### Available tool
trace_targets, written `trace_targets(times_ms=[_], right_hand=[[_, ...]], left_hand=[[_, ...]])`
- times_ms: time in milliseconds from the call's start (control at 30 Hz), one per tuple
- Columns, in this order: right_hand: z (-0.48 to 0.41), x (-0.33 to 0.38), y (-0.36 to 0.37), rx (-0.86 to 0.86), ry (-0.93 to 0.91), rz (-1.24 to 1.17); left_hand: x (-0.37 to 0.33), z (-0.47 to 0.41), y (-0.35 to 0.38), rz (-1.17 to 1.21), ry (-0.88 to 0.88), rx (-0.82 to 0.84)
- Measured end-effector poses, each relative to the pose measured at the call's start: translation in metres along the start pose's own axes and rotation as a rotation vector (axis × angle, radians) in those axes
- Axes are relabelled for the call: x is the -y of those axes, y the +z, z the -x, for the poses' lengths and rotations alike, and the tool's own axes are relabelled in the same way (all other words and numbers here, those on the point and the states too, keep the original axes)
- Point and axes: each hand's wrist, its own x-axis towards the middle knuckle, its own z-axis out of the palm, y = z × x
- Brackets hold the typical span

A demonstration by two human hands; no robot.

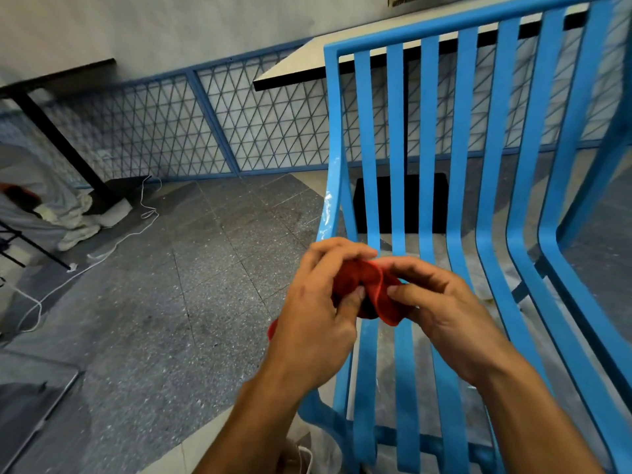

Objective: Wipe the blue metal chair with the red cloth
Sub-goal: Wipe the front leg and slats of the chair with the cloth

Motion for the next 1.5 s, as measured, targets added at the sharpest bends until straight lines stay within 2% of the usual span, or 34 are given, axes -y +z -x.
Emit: trace_targets(times_ms=[200, 300, 367, 467, 533, 633, 767, 933, 1067, 1200, 1267, 1400, 1500], right_hand=[[-0.001, -0.005, -0.004, 0.070, 0.025, -0.221], [-0.003, -0.005, -0.003, 0.030, 0.013, -0.321], [-0.004, -0.005, -0.001, -0.010, 0.000, -0.317], [-0.004, -0.004, 0.000, -0.076, -0.013, -0.335], [-0.005, -0.003, 0.000, -0.118, -0.025, -0.398], [-0.005, -0.003, 0.005, -0.153, -0.003, -0.442], [-0.003, 0.000, 0.018, -0.101, 0.075, -0.328], [-0.001, 0.009, 0.021, -0.002, 0.069, -0.098], [-0.001, 0.002, 0.025, -0.042, 0.108, -0.026], [-0.004, -0.013, 0.034, -0.096, 0.166, 0.012], [-0.005, -0.019, 0.037, -0.096, 0.188, 0.037], [-0.005, -0.026, 0.042, -0.051, 0.221, 0.095], [-0.006, -0.026, 0.046, -0.018, 0.241, 0.106]], left_hand=[[-0.017, -0.012, 0.001, 0.580, -0.272, -0.042], [-0.017, -0.013, 0.004, 0.685, -0.326, -0.096], [-0.016, -0.010, 0.006, 0.641, -0.306, -0.133], [-0.013, 0.004, 0.012, 0.443, -0.287, -0.142], [-0.012, 0.014, 0.016, 0.359, -0.287, -0.056], [-0.012, 0.021, 0.025, 0.360, -0.270, 0.088], [-0.012, 0.019, 0.032, 0.342, -0.302, -0.073], [-0.015, 0.007, 0.020, 0.397, -0.349, -0.286], [-0.006, -0.008, -0.001, 0.417, -0.424, -0.415], [0.020, -0.035, -0.018, 0.236, -0.468, -0.477], [0.036, -0.050, -0.017, 0.092, -0.482, -0.437], [0.058, -0.066, 0.000, -0.112, -0.462, -0.241], [0.060, -0.071, 0.007, -0.270, -0.418, -0.192]])
